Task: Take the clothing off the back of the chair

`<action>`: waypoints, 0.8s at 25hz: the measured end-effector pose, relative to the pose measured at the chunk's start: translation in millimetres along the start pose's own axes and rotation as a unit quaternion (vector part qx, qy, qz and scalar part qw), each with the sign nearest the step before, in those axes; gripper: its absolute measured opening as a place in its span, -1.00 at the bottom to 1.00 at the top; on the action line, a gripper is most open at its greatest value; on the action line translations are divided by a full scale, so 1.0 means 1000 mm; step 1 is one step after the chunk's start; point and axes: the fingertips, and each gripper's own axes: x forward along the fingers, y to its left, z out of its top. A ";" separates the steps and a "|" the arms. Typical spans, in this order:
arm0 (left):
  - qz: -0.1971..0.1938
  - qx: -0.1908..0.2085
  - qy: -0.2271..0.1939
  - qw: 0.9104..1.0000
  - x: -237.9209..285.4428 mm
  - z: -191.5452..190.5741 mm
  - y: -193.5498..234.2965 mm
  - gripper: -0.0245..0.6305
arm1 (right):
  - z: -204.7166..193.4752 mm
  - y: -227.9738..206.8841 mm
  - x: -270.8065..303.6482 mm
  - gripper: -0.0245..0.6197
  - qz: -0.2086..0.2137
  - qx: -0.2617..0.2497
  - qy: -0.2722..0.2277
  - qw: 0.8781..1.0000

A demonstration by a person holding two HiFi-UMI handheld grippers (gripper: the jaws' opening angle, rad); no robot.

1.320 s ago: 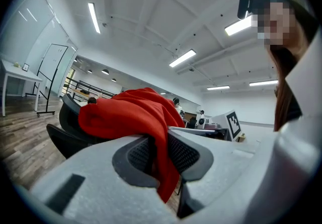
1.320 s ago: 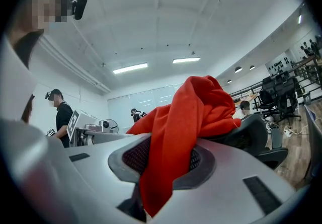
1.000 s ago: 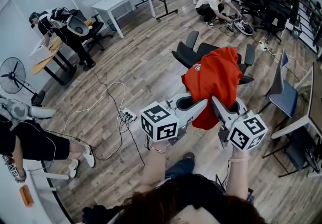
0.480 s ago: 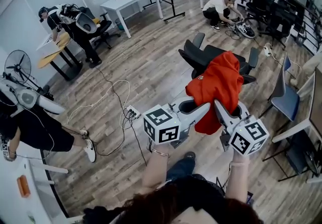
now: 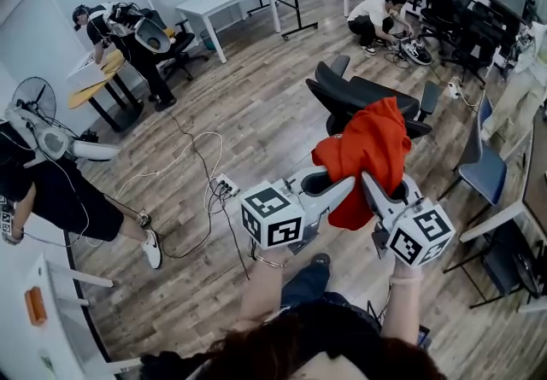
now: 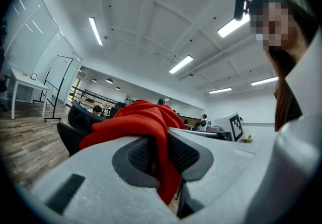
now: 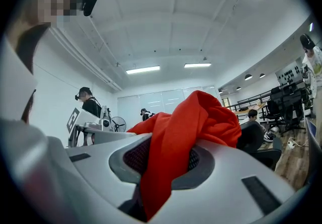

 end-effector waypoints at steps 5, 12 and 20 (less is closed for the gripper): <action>0.003 0.002 -0.004 1.000 -0.009 -0.003 -0.018 -0.71 | -0.002 0.014 -0.014 -0.64 0.001 -0.006 0.002 1.000; 0.008 -0.001 -0.003 1.000 -0.016 -0.009 -0.043 -0.71 | -0.003 0.028 -0.036 -0.65 0.001 -0.005 0.002 1.000; 0.023 0.014 -0.004 1.000 -0.024 -0.011 -0.068 -0.71 | -0.001 0.045 -0.057 -0.65 0.005 -0.014 -0.015 1.000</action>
